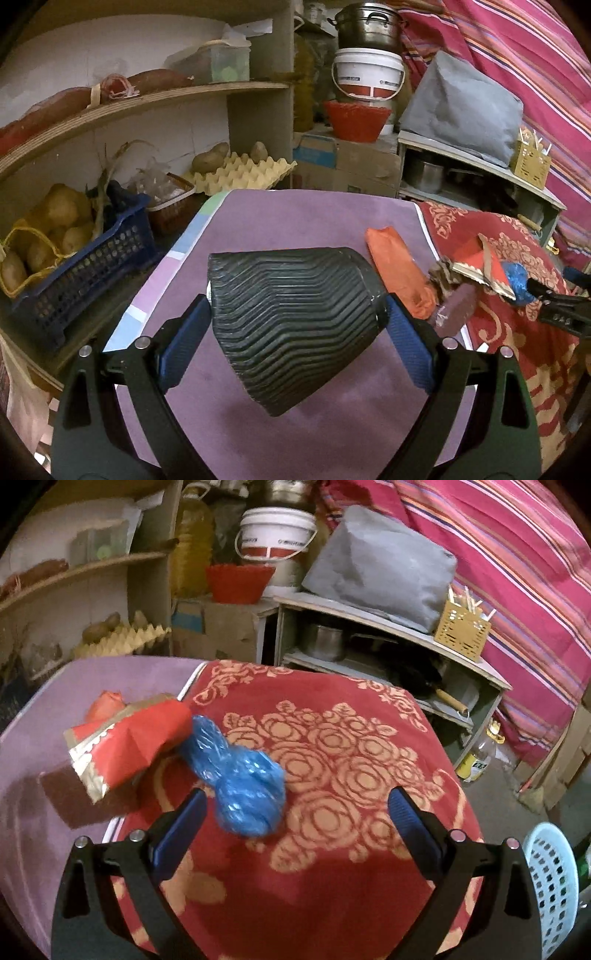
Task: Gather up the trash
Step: 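Grasp the blue plastic bag with the right gripper while the left holds the black cover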
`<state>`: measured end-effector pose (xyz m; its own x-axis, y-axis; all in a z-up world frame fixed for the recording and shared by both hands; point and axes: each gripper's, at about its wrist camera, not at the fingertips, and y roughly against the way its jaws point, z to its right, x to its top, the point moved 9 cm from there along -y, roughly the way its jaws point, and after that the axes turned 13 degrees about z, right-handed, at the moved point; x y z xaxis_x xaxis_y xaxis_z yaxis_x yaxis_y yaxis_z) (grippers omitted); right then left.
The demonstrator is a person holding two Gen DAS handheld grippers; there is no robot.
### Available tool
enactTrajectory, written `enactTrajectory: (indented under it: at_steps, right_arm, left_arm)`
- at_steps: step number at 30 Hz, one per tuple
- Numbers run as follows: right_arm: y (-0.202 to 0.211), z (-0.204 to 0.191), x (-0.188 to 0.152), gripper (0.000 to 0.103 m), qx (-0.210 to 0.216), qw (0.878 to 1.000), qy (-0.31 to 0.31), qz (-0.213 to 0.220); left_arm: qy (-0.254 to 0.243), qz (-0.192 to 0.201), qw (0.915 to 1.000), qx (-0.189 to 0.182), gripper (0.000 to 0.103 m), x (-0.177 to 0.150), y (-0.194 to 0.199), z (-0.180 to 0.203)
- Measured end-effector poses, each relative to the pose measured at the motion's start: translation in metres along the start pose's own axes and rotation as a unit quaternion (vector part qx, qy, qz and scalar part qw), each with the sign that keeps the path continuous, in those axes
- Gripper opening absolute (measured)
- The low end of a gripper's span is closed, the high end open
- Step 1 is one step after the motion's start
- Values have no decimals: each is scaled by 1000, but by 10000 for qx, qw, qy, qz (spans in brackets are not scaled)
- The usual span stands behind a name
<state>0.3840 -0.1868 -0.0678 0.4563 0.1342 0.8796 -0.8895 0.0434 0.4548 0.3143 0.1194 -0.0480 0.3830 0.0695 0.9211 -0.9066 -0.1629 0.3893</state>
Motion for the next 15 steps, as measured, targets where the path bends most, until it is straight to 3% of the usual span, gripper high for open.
enactTrajectory:
  at_steps: [8, 10, 12, 15]
  right_arm:
    - [-27, -12, -16, 94, 149, 9990, 30, -421]
    - [-30, -15, -18, 83, 218, 9985, 63, -503]
    - [-33, -17, -20, 63, 339, 9978, 22, -576]
    - [-32, -23, -22, 48, 552, 9967, 15, -600]
  left_arm:
    - [115, -137, 9998, 115, 90, -5, -15, -13]
    - [157, -136, 9997, 89, 90, -4, -16, -12]
    - [132, -110, 9998, 87, 90, -4, -15, -9]
    - [142, -108, 9998, 65, 90, -5, -15, -5]
